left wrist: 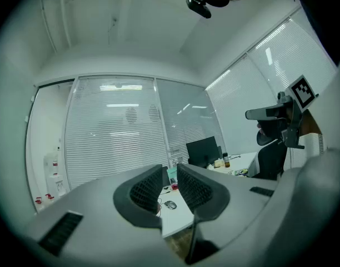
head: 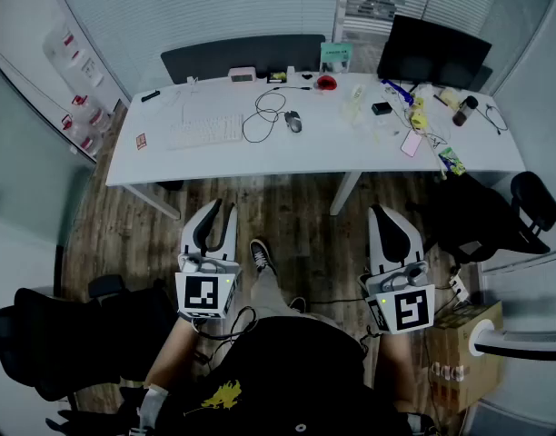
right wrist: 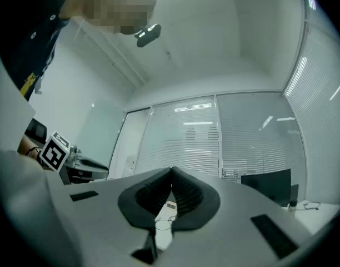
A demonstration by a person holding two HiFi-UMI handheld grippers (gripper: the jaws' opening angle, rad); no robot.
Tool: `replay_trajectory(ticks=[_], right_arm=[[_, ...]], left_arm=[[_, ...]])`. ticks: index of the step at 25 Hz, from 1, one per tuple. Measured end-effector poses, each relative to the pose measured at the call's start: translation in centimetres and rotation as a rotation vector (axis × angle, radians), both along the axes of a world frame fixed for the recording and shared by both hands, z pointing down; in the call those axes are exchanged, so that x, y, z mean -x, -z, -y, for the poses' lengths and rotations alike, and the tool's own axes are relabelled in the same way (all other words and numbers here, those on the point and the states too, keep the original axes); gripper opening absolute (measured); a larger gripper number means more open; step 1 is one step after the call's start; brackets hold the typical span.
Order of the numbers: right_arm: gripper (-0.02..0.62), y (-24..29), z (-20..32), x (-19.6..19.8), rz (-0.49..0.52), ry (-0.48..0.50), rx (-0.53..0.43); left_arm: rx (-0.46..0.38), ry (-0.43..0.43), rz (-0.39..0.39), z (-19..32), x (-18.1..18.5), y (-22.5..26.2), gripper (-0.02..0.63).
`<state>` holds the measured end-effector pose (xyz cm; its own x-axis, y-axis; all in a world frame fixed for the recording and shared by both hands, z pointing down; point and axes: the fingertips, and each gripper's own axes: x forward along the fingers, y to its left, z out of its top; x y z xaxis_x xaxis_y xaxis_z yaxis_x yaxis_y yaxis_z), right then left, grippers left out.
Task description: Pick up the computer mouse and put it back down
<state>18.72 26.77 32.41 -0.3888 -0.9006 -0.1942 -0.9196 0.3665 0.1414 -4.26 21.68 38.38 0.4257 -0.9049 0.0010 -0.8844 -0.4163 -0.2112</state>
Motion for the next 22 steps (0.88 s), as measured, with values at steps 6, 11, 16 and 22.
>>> replay_trajectory(ticks=[6, 11, 16, 22], right_arm=[[0.014, -0.8, 0.9, 0.4, 0.002, 0.009, 0.013], [0.014, -1.6, 2.1, 0.9, -0.006, 0.009, 0.022], [0.018, -1.6, 4.2, 0.4, 0.094, -0.003, 0.024], [0.288, -1.2, 8.5, -0.3, 0.073, -0.04, 0.006]], left_arm=[[-0.008, 0.013, -0.016, 0.5, 0.8, 0.0, 0.017], [-0.024, 0.034, -0.027, 0.9, 1.3, -0.3, 0.012], [-0.082, 0.072, -0.078, 2.0, 2.7, 1.1, 0.018], [-0.075, 0.13, -0.061, 6.6, 5.1, 1.1, 0.317]])
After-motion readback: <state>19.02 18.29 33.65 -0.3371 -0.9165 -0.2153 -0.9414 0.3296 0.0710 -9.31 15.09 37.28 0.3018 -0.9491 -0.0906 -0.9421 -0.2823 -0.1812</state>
